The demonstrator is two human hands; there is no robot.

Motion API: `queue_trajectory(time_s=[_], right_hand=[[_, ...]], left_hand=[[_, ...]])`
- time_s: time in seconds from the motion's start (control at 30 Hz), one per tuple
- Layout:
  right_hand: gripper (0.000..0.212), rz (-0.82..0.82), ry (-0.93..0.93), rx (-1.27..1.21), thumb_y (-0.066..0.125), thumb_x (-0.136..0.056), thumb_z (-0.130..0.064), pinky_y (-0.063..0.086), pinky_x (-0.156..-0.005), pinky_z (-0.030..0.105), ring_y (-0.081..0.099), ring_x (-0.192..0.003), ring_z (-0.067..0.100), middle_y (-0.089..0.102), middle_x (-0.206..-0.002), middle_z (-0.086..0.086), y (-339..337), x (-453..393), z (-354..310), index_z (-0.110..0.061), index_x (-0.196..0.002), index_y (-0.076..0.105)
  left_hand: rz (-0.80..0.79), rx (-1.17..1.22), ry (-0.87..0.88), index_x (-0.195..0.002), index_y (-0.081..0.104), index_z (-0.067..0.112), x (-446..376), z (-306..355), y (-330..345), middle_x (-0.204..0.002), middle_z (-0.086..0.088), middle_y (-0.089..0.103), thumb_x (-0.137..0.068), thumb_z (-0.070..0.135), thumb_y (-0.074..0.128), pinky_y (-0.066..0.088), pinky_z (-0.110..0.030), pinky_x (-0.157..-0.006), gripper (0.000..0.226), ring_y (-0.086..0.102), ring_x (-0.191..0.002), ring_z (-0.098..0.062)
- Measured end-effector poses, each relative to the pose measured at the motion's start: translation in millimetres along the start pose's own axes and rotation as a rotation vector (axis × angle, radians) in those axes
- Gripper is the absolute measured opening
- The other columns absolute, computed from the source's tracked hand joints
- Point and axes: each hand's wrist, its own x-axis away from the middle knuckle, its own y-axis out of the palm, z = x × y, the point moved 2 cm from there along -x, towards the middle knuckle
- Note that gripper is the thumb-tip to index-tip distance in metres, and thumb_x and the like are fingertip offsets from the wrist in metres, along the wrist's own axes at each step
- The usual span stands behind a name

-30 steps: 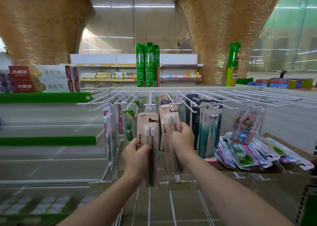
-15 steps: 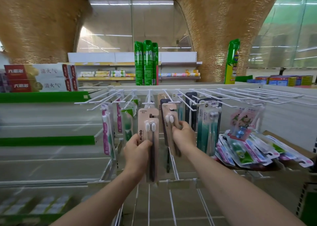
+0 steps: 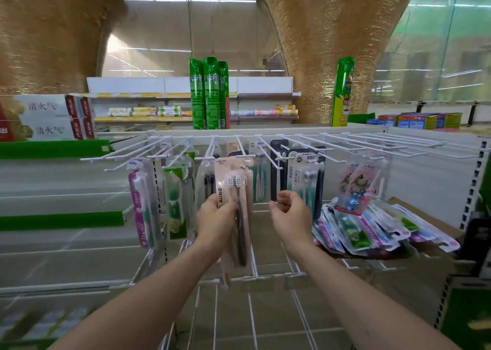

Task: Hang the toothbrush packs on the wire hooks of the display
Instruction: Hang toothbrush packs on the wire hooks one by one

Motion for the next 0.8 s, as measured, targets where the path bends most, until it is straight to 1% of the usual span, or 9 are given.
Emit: queue_trajectory(time_s=[0.1,0.17,0.23,0.33,0.4,0.5,0.6,0.7,0.8], right_hand=[[0.017,0.044,-0.018,0.002,0.067,-0.095,-0.022,0.048,-0.074,0.021,0.060,-0.092,0.010,0.063,-0.100,-0.005,-9,-1,3,-0.022,-0.111,0.060],[0.015,0.071,-0.028,-0.007,0.067,-0.095,-0.021,0.045,-0.073,0.021,0.060,-0.090,0.009,0.063,-0.097,-0.006,-15,-4,3,-0.022,-0.108,0.060],[0.013,0.115,-0.032,-0.023,0.067,-0.095,-0.019,0.046,-0.074,0.022,0.061,-0.087,0.010,0.063,-0.093,-0.007,-21,-6,2,-0.022,-0.105,0.060],[0.011,0.217,-0.031,-0.021,0.067,-0.095,-0.020,0.046,-0.070,0.024,0.062,-0.087,0.013,0.064,-0.093,-0.005,-29,-11,3,-0.023,-0.102,0.059],[0.021,0.282,-0.037,0.068,0.069,-0.092,-0.027,0.046,-0.073,0.029,0.060,-0.095,0.018,0.061,-0.106,-0.001,-34,-20,5,-0.022,-0.108,0.056],[0.058,0.252,-0.007,0.214,0.077,-0.085,-0.035,0.047,-0.095,0.042,0.052,-0.116,0.027,0.052,-0.130,0.007,-40,-37,12,-0.016,-0.131,0.049],[0.083,0.141,0.022,0.268,0.082,-0.080,-0.039,0.045,-0.103,0.047,0.050,-0.125,0.033,0.049,-0.139,0.010,-40,-50,23,-0.013,-0.144,0.037],[0.069,0.113,0.117,0.220,0.081,-0.078,-0.042,0.054,-0.091,0.048,0.060,-0.109,0.031,0.060,-0.124,0.006,-37,-56,35,-0.019,-0.132,0.044],[0.040,0.150,0.144,0.180,0.079,-0.080,-0.042,0.057,-0.082,0.048,0.065,-0.093,0.029,0.066,-0.104,0.004,-37,-61,42,-0.022,-0.107,0.056]], left_hand=[[-0.021,-0.008,0.009,-0.101,0.069,0.016,-2,4,3,-0.084,-0.005,0.074,-0.096,0.007,0.059,0.059,-0.036,-0.068,0.015,0.073,-0.081,-0.022],[-0.049,-0.033,0.013,-0.102,0.068,0.016,-3,6,8,-0.086,-0.008,0.070,-0.098,0.005,0.056,0.055,-0.031,-0.064,0.016,0.070,-0.078,-0.020],[-0.070,-0.060,-0.005,-0.104,0.067,0.014,-4,7,13,-0.093,-0.012,0.070,-0.099,0.007,0.055,0.058,-0.035,-0.067,0.014,0.070,-0.084,-0.025],[-0.066,-0.117,-0.050,-0.105,0.065,0.013,-10,2,18,-0.103,-0.015,0.069,-0.099,0.012,0.057,0.057,-0.045,-0.082,0.011,0.068,-0.096,-0.031],[-0.073,-0.162,-0.054,-0.106,0.064,0.017,-11,-1,17,-0.105,-0.009,0.068,-0.098,0.015,0.059,0.056,-0.039,-0.078,0.009,0.065,-0.095,-0.022],[-0.004,-0.195,0.000,-0.111,0.060,0.022,-14,-6,11,-0.105,0.002,0.066,-0.097,0.017,0.066,0.043,-0.023,-0.065,0.016,0.060,-0.091,-0.009],[0.146,-0.157,0.056,-0.107,0.059,0.023,-10,-5,4,-0.101,-0.001,0.064,-0.093,0.018,0.072,0.049,-0.027,-0.065,0.020,0.062,-0.088,-0.016],[0.200,-0.192,0.115,-0.104,0.058,0.025,-8,-5,0,-0.101,-0.002,0.062,-0.092,0.021,0.074,0.057,-0.037,-0.079,0.021,0.062,-0.092,-0.019],[0.122,-0.258,0.182,-0.096,0.063,0.023,-5,-3,4,-0.094,-0.004,0.065,-0.093,0.018,0.072,0.059,-0.040,-0.077,0.011,0.064,-0.088,-0.023]])
